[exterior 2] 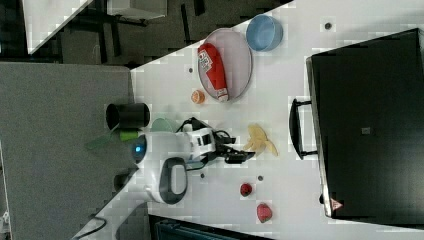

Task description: Pick Banana and place it in mug.

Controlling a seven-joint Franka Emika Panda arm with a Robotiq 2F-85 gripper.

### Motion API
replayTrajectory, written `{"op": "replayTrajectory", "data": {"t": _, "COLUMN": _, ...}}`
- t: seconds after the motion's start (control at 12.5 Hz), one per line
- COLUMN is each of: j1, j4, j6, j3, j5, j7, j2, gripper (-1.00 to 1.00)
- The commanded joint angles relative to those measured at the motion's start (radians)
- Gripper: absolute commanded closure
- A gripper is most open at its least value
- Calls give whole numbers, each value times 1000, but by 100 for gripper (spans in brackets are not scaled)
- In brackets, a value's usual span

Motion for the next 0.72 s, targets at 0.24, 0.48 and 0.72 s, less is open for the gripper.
{"op": "replayTrajectory", "data": {"t": 0.24, "j1": -8, "j4": 19, "j6": 133, "j3": 19, "j5": -10, "j7": -62, "j2": 108, "gripper": -100}}
{"op": "replayTrajectory", "data": {"t": 0.48, "j1": -8, "j4": 18, "j6": 229, "j3": 23, "j5": -10, "j7": -61, "j2": 167, "gripper": -100}}
{"op": "replayTrajectory", "data": {"t": 0.72, "j1": -9, "j4": 14, "j6": 230, "j3": 28, "j5": -10, "j7": -61, "j2": 176, "gripper": -49}}
